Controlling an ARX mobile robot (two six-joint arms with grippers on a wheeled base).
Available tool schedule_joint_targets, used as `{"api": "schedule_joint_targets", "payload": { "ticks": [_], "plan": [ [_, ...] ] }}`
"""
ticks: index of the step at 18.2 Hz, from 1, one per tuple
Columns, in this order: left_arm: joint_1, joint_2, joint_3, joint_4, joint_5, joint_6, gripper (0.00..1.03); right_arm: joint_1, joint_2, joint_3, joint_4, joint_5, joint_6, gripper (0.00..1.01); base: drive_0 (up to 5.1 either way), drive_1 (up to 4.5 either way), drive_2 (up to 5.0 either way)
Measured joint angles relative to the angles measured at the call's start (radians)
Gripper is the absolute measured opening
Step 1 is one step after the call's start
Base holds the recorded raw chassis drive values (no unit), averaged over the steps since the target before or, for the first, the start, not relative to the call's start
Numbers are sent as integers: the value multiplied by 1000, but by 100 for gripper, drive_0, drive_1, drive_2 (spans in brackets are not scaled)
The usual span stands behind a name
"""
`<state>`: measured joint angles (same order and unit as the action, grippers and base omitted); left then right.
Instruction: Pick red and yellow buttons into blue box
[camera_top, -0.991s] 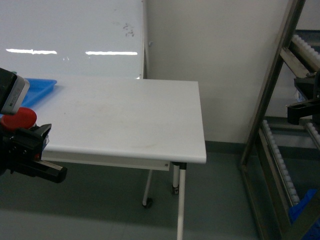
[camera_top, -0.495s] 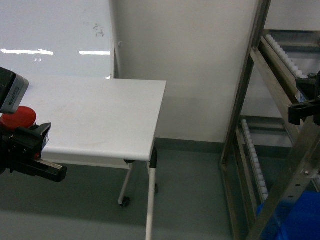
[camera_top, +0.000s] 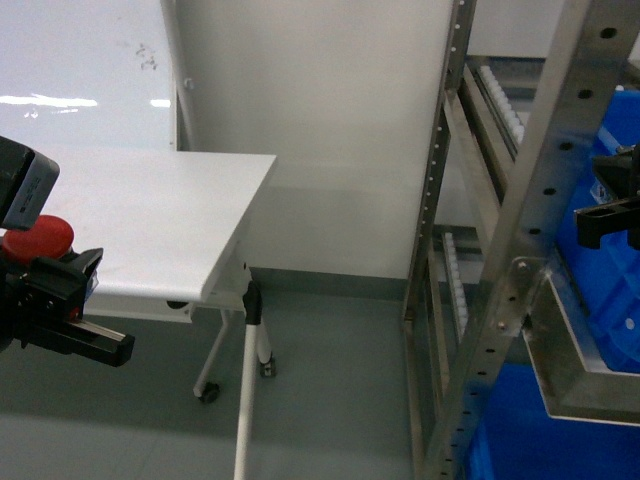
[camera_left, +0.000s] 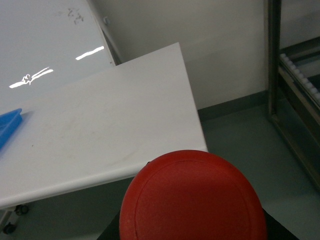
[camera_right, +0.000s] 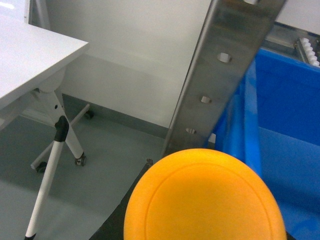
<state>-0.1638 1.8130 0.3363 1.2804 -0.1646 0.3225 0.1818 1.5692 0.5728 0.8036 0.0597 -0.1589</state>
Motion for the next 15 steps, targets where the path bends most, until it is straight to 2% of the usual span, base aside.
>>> {"api": "schedule_joint_targets", "payload": {
  "ticks": [15],
  "plan": [
    [0, 0, 0, 0, 0, 0, 24, 0, 0, -1, -3, 0, 0, 27, 471, -352, -135]
  ]
}}
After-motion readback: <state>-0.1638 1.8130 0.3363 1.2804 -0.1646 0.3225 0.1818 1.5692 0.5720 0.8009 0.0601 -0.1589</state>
